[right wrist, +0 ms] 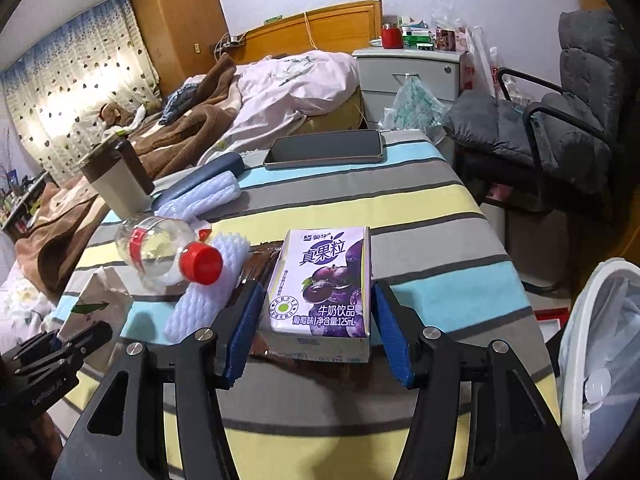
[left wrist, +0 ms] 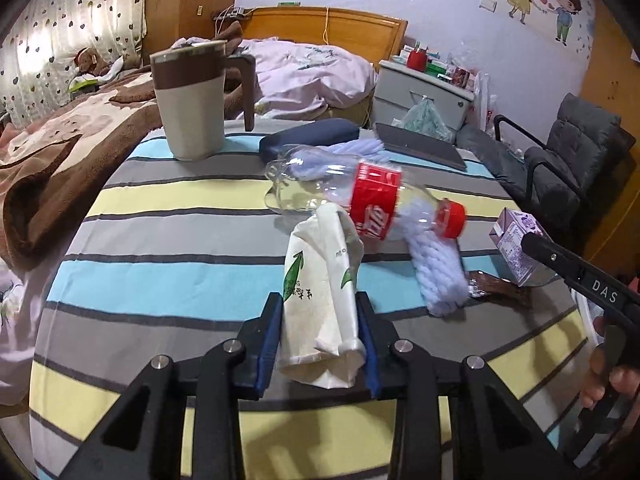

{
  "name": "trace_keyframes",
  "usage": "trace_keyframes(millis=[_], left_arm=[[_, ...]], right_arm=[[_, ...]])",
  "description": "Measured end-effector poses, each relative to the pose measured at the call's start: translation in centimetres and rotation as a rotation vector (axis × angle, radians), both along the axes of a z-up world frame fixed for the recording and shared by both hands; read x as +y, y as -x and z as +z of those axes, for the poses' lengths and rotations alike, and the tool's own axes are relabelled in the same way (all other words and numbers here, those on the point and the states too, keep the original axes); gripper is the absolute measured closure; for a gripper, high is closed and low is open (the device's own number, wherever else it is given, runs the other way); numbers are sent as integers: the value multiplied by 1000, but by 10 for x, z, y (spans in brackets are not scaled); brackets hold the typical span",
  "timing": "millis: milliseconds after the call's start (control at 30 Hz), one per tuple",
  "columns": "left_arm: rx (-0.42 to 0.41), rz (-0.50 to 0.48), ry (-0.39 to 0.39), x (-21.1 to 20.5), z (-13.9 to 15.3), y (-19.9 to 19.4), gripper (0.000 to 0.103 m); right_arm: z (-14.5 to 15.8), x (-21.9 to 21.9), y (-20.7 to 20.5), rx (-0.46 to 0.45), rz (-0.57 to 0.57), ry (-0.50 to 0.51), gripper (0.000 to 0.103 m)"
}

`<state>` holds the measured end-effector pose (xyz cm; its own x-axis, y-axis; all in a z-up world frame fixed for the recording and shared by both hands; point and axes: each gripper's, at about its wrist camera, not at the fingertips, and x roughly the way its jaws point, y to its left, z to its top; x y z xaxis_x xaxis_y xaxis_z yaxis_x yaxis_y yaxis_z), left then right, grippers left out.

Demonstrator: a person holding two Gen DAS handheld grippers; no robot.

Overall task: Collect trash
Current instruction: 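Carry the packet and juice box over the white bin and open both grippers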

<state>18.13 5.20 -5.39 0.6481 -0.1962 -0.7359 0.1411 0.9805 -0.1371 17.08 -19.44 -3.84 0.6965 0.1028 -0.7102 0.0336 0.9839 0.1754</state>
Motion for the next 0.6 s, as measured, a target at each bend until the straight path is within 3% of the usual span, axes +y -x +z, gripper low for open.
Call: trace_keyframes(millis=[600], left_arm=[[-148, -114, -16, -58, 47, 48, 66]], right_arm=[[25, -25, 48, -90, -30, 3, 45]])
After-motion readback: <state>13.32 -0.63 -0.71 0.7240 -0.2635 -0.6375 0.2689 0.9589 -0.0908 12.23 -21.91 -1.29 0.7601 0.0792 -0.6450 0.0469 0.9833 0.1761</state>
